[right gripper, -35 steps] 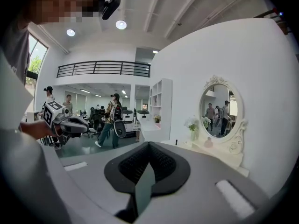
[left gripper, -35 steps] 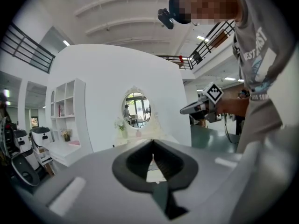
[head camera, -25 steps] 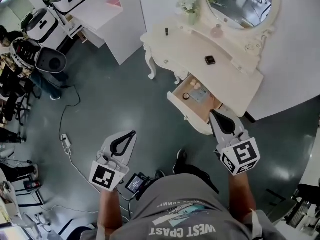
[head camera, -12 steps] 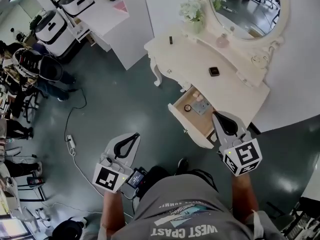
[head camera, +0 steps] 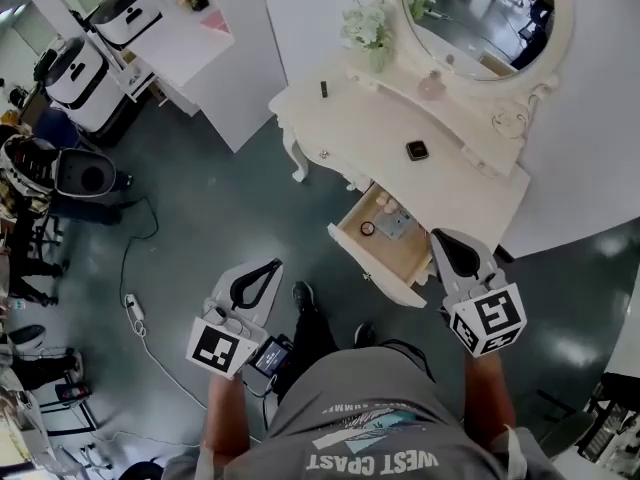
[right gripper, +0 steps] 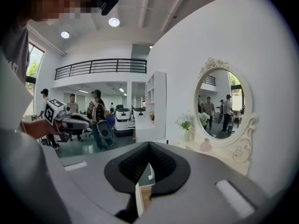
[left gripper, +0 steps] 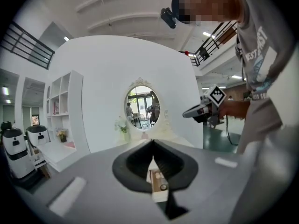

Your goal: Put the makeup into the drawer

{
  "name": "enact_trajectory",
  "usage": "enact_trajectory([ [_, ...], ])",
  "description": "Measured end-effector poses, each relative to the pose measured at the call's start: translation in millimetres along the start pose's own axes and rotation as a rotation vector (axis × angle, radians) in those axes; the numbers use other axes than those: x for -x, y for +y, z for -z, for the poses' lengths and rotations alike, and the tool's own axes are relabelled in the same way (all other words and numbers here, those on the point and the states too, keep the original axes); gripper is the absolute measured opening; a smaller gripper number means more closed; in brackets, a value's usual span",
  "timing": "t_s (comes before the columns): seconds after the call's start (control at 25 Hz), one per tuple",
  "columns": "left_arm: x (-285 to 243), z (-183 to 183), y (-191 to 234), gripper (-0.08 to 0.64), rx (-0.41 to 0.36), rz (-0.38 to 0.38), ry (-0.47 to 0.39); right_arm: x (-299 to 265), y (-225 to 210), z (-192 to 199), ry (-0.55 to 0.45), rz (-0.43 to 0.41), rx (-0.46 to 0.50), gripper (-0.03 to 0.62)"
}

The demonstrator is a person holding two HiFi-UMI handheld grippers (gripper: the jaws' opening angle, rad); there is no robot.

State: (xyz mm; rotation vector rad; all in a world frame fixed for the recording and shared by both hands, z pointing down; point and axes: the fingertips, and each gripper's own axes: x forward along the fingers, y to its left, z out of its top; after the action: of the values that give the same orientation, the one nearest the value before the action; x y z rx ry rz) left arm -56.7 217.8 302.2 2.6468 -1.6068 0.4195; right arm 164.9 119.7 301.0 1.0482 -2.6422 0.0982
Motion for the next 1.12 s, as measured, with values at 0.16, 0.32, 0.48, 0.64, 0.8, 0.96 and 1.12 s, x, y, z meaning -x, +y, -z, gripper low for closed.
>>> enact_trajectory([
  [0.16,-21,-6,43,0.002,-0.02,0.045,-0.032,-28,0,-5,0.014,0.053,-0.014,0.002],
  [0.32,-36,-2,92,0.002,-0.023,0.083,-0.044,-69,5,-16,0.022,0.091,-0.018,0.002],
  [0.48,-50,2,139,0.002,-0.033,0.132,-0.049,-105,13,-33,0.019,0.134,-0.032,0.002],
  [0.64,-59,-4,174,0.002,-0.05,0.188,-0.072,-130,21,-46,0.022,0.185,-0.043,0.002],
  [0.8,-64,-2,201,0.002,-0.063,0.234,-0.088,-148,32,-53,0.02,0.229,-0.051,0.002],
  [0.96,-66,2,218,0.002,-0.059,0.265,-0.098,-160,43,-57,0.039,0.247,-0.051,0.002],
  [1.12,-74,9,232,0.002,-0.036,0.285,-0.091,-174,40,-63,0.063,0.261,-0.045,0.002],
])
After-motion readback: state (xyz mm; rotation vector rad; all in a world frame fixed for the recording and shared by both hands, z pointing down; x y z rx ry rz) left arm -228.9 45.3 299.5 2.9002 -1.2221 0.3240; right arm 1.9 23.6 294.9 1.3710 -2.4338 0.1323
